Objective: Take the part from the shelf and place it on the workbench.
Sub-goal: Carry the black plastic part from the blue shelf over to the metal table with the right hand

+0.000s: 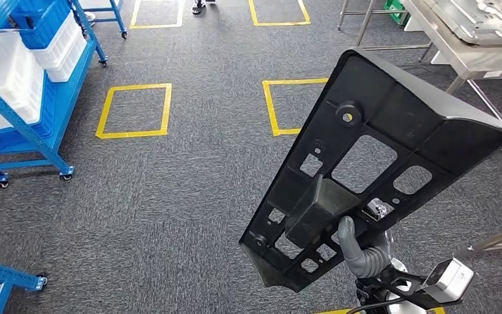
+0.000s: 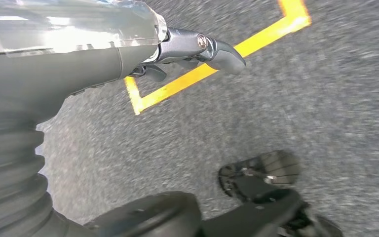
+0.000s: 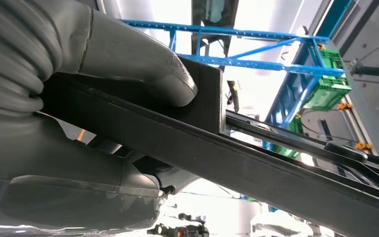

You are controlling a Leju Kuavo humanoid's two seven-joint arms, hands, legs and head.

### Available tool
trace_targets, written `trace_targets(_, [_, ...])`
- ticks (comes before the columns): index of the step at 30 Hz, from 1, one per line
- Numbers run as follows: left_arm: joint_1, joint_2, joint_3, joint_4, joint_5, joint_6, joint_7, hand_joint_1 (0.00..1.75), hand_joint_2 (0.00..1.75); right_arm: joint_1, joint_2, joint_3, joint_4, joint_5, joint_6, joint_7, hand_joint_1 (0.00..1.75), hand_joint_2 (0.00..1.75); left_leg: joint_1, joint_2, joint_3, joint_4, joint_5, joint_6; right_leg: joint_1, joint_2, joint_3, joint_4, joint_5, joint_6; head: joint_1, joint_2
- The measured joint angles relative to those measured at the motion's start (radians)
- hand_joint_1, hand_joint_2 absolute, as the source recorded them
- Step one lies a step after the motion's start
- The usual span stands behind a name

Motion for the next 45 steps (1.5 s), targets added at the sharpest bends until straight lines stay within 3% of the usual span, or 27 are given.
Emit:
trace_targets(2, [-0.008, 0.002, -0.001, 0.001, -0.001, 0.000, -0.002, 0.00, 1.75, -0.009, 0.002, -0.001, 0.002, -0.001, 0.004, -0.002, 1.75, 1.75, -0.004, 0.016, 0.004, 0.005, -0.010, -0.012, 0.007, -0.024, 0.039, -0.076, 0.015, -0.012, 0.000, 0.000])
trace_targets(4, [-0.013, 0.004, -0.002, 0.002, -0.001, 0.000, -0.001, 0.00, 1.75, -0.015, 0.006, -0.002, 0.003, -0.001, 0.005, -0.003, 1.75, 1.75, -0.004, 0.034, 0.011, 0.004, -0.018, -0.024, 0.012, -0.009, 0.040, -0.083, 0.009, -0.028, 0.000, 0.000])
trace_targets(6, [-0.015, 0.004, -0.003, 0.003, 0.000, 0.000, 0.003, 0.00, 1.75, -0.022, 0.008, -0.004, 0.004, -0.005, 0.006, -0.002, 1.75, 1.75, 0.002, 0.017, 0.012, 0.019, -0.033, -0.035, 0.011, 0.011, 0.043, -0.088, 0.010, -0.041, 0.000, 0.000])
trace_targets(8, [-0.009, 0.006, -0.006, 0.003, 0.003, 0.000, 0.010, 0.00, 1.75, -0.036, 0.013, -0.005, 0.007, -0.011, 0.007, 0.001, 1.75, 1.75, 0.007, -0.032, -0.027, 0.107, -0.084, -0.041, 0.009, 0.032, 0.046, -0.092, 0.012, -0.051, 0.000, 0.000])
trace_targets(10, [0.002, 0.008, -0.007, 0.004, 0.008, -0.003, 0.021, 0.00, 1.75, -0.047, 0.021, -0.005, 0.013, -0.017, 0.008, 0.008, 1.75, 1.75, 0.007, -0.056, -0.101, 0.250, -0.143, -0.041, 0.011, 0.056, 0.046, -0.092, 0.011, -0.057, 0.000, 0.000])
trace_targets(11, [0.003, 0.008, -0.008, 0.004, 0.009, -0.005, 0.030, 0.00, 1.75, -0.049, 0.023, -0.005, 0.016, -0.019, 0.008, 0.012, 1.75, 1.75, 0.006, -0.058, -0.129, 0.300, -0.153, -0.040, 0.013, 0.068, 0.047, -0.091, 0.011, -0.058, 0.000, 0.000])
trace_targets(12, [0.003, 0.008, -0.008, 0.004, 0.011, -0.007, 0.040, 0.00, 1.75, -0.050, 0.025, -0.005, 0.019, -0.021, 0.008, 0.017, 1.75, 1.75, 0.006, -0.059, -0.140, 0.312, -0.143, -0.039, 0.014, 0.080, 0.049, -0.091, 0.010, -0.058, 0.000, 0.000])
trace_targets(14, [0.002, 0.008, -0.008, 0.004, 0.012, -0.009, 0.059, 0.00, 1.75, -0.052, 0.027, -0.005, 0.025, -0.024, 0.009, 0.022, 1.75, 1.75, 0.007, -0.071, -0.107, 0.219, -0.067, -0.033, 0.014, 0.105, 0.053, -0.090, 0.009, -0.056, 0.000, 0.000])
trace_targets(16, [0.007, 0.010, -0.009, 0.004, 0.010, -0.009, 0.074, 0.00, 1.75, -0.058, 0.031, -0.005, 0.029, -0.028, 0.012, 0.023, 1.75, 1.75, 0.009, -0.109, -0.056, 0.086, -0.005, -0.027, 0.015, 0.130, 0.053, -0.087, 0.008, -0.050, 0.000, 0.000])
trace_targets(18, [0.007, 0.011, -0.011, 0.004, 0.008, -0.009, 0.083, 0.00, 1.75, -0.063, 0.035, -0.005, 0.034, -0.033, 0.017, 0.024, 1.75, 1.75, 0.007, -0.130, -0.035, 0.031, 0.005, -0.022, 0.014, 0.148, 0.047, -0.086, 0.011, -0.037, 0.000, 0.000])
trace_targets(20, [0.004, 0.011, -0.014, 0.004, 0.007, -0.008, 0.086, 0.00, 1.75, -0.064, 0.037, -0.005, 0.039, -0.037, 0.020, 0.025, 1.75, 1.75, 0.006, -0.116, -0.031, 0.022, 0.008, -0.011, 0.011, 0.157, 0.042, -0.089, 0.015, -0.023, 0.000, 0.000])
trace_targets(22, [0.003, 0.011, -0.017, 0.004, 0.001, -0.007, 0.086, 0.00, 1.75, -0.064, 0.037, -0.005, 0.041, -0.039, 0.020, 0.024, 1.75, 1.75, 0.007, -0.095, -0.027, 0.011, 0.015, 0.004, 0.012, 0.119, 0.027, -0.058, -0.005, -0.014, 0.000, 0.000])
trace_targets(24, [0.008, 0.012, -0.022, 0.004, -0.010, -0.007, 0.085, 0.00, 1.75, -0.067, 0.037, -0.005, 0.044, -0.040, 0.020, 0.023, 1.75, 1.75, 0.004, -0.072, -0.025, 0.007, 0.017, 0.013, 0.012, 0.068, -0.022, 0.046, -0.062, -0.008, 0.000, 0.000])
trace_targets(26, [0.017, 0.015, -0.024, 0.005, -0.014, -0.007, 0.085, 0.00, 1.75, -0.068, 0.038, -0.005, 0.049, -0.040, 0.021, 0.023, 1.75, 1.75, 0.000, -0.045, -0.025, 0.007, 0.015, 0.017, 0.009, 0.053, -0.082, 0.167, -0.107, -0.002, 0.000, 0.000])
trace_targets(27, [0.020, 0.016, -0.025, 0.005, -0.015, -0.006, 0.083, 0.00, 1.75, -0.068, 0.039, -0.005, 0.052, -0.041, 0.020, 0.023, 1.75, 1.75, -0.001, -0.032, -0.025, 0.007, 0.014, 0.017, 0.008, 0.050, -0.093, 0.187, -0.105, 0.000, 0.000, 0.000])
trace_targets(28, [0.023, 0.017, -0.025, 0.005, -0.015, -0.005, 0.080, 0.00, 1.75, -0.068, 0.039, -0.005, 0.055, -0.041, 0.020, 0.023, 1.75, 1.75, -0.002, -0.020, -0.024, 0.007, 0.012, 0.016, 0.008, 0.046, -0.084, 0.169, -0.086, 0.001, 0.000, 0.000])
trace_targets(29, [0.024, 0.018, -0.025, 0.005, -0.015, -0.004, 0.075, 0.00, 1.75, -0.068, 0.039, -0.005, 0.056, -0.042, 0.019, 0.023, 1.75, 1.75, -0.002, -0.010, -0.022, 0.007, 0.010, 0.014, 0.008, 0.036, -0.054, 0.112, -0.053, -0.001, 0.000, 0.000])
trace_targets(31, [0.022, 0.018, -0.025, 0.005, -0.017, -0.001, 0.064, 0.00, 1.75, -0.069, 0.039, -0.005, 0.058, -0.043, 0.019, 0.022, 1.75, 1.75, -0.006, 0.007, -0.016, 0.009, 0.004, 0.007, 0.016, -0.007, 0.018, -0.026, -0.005, -0.012, 0.000, 0.000])
trace_targets(33, [0.022, 0.018, -0.026, 0.005, -0.027, 0.002, 0.057, 0.00, 1.75, -0.068, 0.041, -0.005, 0.058, -0.045, 0.018, 0.017, 1.75, 1.75, -0.011, 0.023, -0.012, 0.010, -0.003, -0.002, 0.026, -0.029, 0.049, -0.088, 0.004, -0.027, 0.000, 0.000])
trace_targets(35, [0.021, 0.019, -0.026, 0.005, -0.056, 0.005, 0.056, 0.00, 1.75, -0.062, 0.042, -0.005, 0.058, -0.045, 0.019, 0.011, 1.75, 1.75, -0.013, 0.043, -0.007, 0.010, -0.009, -0.012, 0.027, -0.008, 0.048, -0.092, 0.004, -0.040, 0.000, 0.000])
trace_targets(36, [0.020, 0.021, -0.026, 0.005, -0.077, 0.006, 0.057, 0.00, 1.75, -0.058, 0.042, -0.006, 0.058, -0.046, 0.019, 0.007, 1.75, 1.75, -0.011, 0.037, -0.006, 0.016, -0.017, -0.017, 0.026, 0.004, 0.050, -0.096, 0.006, -0.045, 0.000, 0.000])
trace_targets(38, [0.018, 0.025, -0.026, 0.005, -0.109, 0.007, 0.061, 0.00, 1.75, -0.057, 0.045, -0.006, 0.060, -0.047, 0.021, 0.000, 1.75, 1.75, -0.006, -0.005, -0.027, 0.075, -0.056, -0.025, 0.019, 0.025, 0.055, -0.103, 0.011, -0.057, 0.000, 0.000])
trace_targets(39, [0.018, 0.027, -0.026, 0.005, -0.117, 0.007, 0.063, 0.00, 1.75, -0.057, 0.048, -0.006, 0.061, -0.047, 0.021, -0.004, 1.75, 1.75, -0.003, -0.033, -0.053, 0.135, -0.087, -0.029, 0.019, 0.035, 0.056, -0.104, 0.011, -0.060, 0.000, 0.000])
trace_targets(41, [0.021, 0.030, -0.026, 0.005, -0.123, 0.007, 0.065, 0.00, 1.75, -0.056, 0.052, -0.006, 0.065, -0.049, 0.021, -0.007, 1.75, 1.75, -0.001, -0.055, -0.115, 0.263, -0.138, -0.032, 0.019, 0.060, 0.056, -0.103, 0.011, -0.064, 0.000, 0.000])
trace_targets(42, [0.024, 0.032, -0.026, 0.005, -0.126, 0.006, 0.067, 0.00, 1.75, -0.054, 0.053, -0.006, 0.067, -0.049, 0.021, -0.008, 1.75, 1.75, -0.001, -0.058, -0.133, 0.293, -0.138, -0.033, 0.019, 0.075, 0.056, -0.101, 0.011, -0.064, 0.000, 0.000])
trace_targets(43, [0.026, 0.034, -0.027, 0.005, -0.130, 0.004, 0.069, 0.00, 1.75, -0.052, 0.055, -0.006, 0.070, -0.050, 0.021, -0.009, 1.75, 1.75, 0.000, -0.060, -0.134, 0.284, -0.119, -0.033, 0.019, 0.090, 0.056, -0.099, 0.010, -0.063, 0.000, 0.000])
trace_targets(45, [0.029, 0.038, -0.027, 0.005, -0.137, -0.001, 0.071, 0.00, 1.75, -0.050, 0.058, -0.006, 0.072, -0.051, 0.021, -0.010, 1.75, 1.75, 0.004, -0.079, -0.093, 0.171, -0.043, -0.032, 0.018, 0.118, 0.056, -0.093, 0.008, -0.059, 0.000, 0.000])
